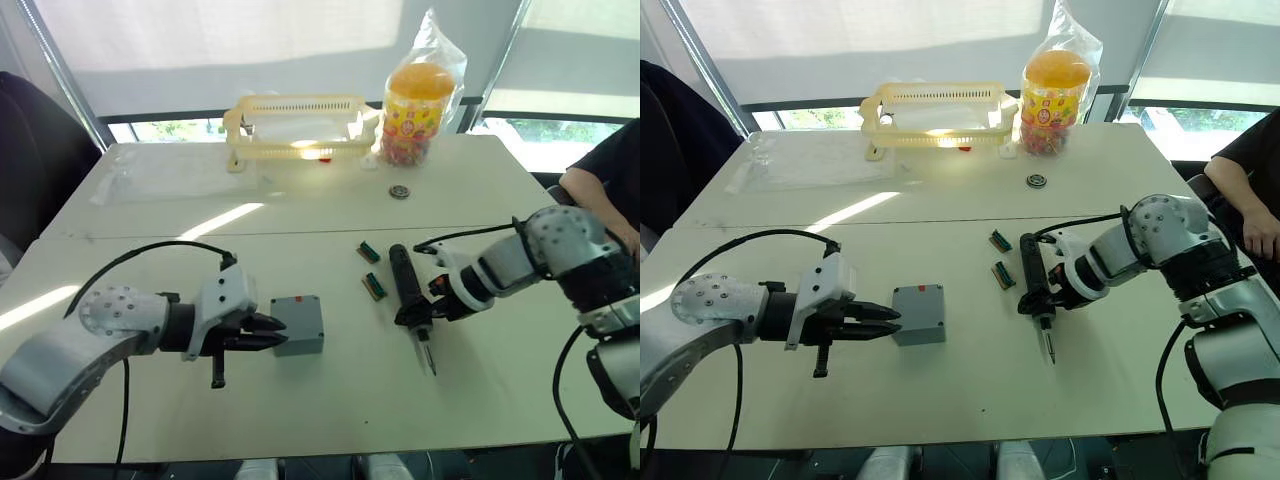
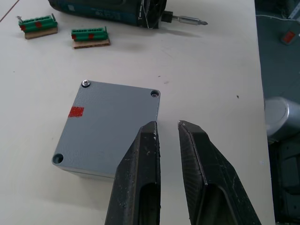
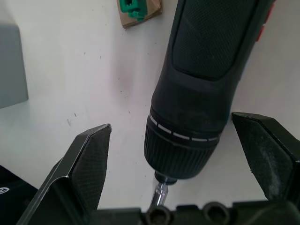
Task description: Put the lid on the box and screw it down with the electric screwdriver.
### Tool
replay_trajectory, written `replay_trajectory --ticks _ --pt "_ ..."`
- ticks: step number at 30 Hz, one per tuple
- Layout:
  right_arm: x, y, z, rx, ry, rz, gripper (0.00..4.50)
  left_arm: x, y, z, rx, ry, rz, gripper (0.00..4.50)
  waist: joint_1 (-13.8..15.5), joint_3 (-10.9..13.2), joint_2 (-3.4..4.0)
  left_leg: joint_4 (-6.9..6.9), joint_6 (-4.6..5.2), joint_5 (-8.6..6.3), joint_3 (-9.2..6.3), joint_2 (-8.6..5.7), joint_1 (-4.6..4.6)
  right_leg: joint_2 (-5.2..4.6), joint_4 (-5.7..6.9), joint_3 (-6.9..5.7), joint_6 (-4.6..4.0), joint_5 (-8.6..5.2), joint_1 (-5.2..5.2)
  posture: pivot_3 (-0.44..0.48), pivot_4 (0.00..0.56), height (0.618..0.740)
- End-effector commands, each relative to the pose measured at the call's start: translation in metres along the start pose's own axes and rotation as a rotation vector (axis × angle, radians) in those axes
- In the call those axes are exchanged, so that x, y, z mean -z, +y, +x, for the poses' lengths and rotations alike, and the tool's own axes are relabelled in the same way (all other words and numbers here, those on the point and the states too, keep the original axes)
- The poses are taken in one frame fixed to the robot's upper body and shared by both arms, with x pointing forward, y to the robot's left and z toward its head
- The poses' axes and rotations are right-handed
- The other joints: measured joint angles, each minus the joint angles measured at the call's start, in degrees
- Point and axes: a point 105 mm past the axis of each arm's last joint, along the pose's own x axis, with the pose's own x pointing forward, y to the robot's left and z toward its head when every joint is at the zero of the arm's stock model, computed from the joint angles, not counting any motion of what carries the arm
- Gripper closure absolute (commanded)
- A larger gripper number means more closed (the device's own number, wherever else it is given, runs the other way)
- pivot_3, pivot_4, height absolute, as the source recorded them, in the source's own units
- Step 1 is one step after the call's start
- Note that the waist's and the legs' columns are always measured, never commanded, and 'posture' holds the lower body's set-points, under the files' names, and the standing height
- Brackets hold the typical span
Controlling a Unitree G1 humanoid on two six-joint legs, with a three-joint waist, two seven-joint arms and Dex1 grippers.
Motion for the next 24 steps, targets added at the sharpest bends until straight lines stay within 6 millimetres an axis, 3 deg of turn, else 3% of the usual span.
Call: replay_trajectory --ticks 1,2,5,6,10,14,18,21,24 --pt "0.004 -0.006 0.005 0.077 0.031 -0.021 0.6 -0.01 -0.002 -0.001 -0.014 -0.029 0.039 3.83 0.0 0.0 -0.01 0.0 0.0 0.0 -0.01 0.0 0.0 0.0 0.0 0.0 0.0 0.0 0.0 0.0 0.15 0.74" --pt "0.007 -0.007 0.008 0.092 0.045 -0.033 0.9 -0.011 -0.002 0.0 -0.016 -0.034 0.039 3.83 0.0 0.0 -0.01 0.0 0.0 0.0 0.0 0.0 0.01 0.0 0.0 0.0 0.0 0.0 0.0 0.0 0.15 0.74" --pt "0.012 -0.008 0.011 0.104 0.059 -0.043 2.47 -0.012 -0.001 0.001 -0.023 -0.038 0.039 3.83 0.0 0.0 -0.03 0.0 0.0 0.0 -0.01 0.01 0.01 0.01 0.0 -0.01 0.0 0.0 0.01 0.0 0.15 0.74" --pt "0.013 -0.008 0.01 0.101 0.058 -0.035 2.71 -0.011 0.0 0.0 -0.026 -0.037 0.038 3.83 0.0 0.0 -0.03 -0.01 0.0 0.0 -0.01 0.01 0.01 0.01 0.0 0.0 0.0 0.0 0.01 0.0 0.15 0.74" --pt "0.018 -0.02 -0.004 0.077 0.003 0.066 2.72 -0.006 0.011 -0.01 -0.054 -0.004 0.033 3.83 0.3 0.0 -0.07 0.01 0.0 0.0 -0.03 0.0 0.01 0.0 -0.02 -0.02 0.0 0.0 0.05 0.0 0.15 0.74" --pt "0.024 -0.028 -0.023 0.08 -0.177 0.191 2.72 -0.001 0.027 -0.019 -0.067 0.013 0.019 3.83 1.6 0.0 -0.05 -0.01 0.0 0.0 -0.05 -0.02 -0.05 -0.02 -0.15 -0.06 -0.02 -0.01 0.08 0.0 0.15 0.74" --pt "0.009 -0.021 -0.031 0.148 -0.427 0.274 2.72 0.001 0.037 -0.022 -0.052 0.01 0.014 3.83 1.0 0.0 -0.05 0.04 0.01 0.0 -0.02 -0.01 -0.06 -0.02 -0.31 -0.04 -0.05 -0.03 0.17 0.0 0.15 0.74" --pt "-0.004 -0.024 -0.06 0.33 -0.644 0.354 2.72 -0.001 0.04 -0.016 -0.002 0.002 0.023 3.83 0.2 0.1 0.13 0.07 0.01 0.0 0.02 -0.01 -0.05 -0.02 -0.26 0.02 -0.03 0.0 0.13 0.0 0.15 0.74" --pt "-0.017 -0.024 -0.078 0.449 -0.824 0.322 2.72 0.0 0.043 -0.013 0.032 0.003 0.031 3.83 -0.2 0.1 0.18 -0.01 0.01 0.0 0.05 -0.02 -0.08 -0.03 -0.25 0.04 0.0 0.01 0.05 0.0 0.15 0.74"
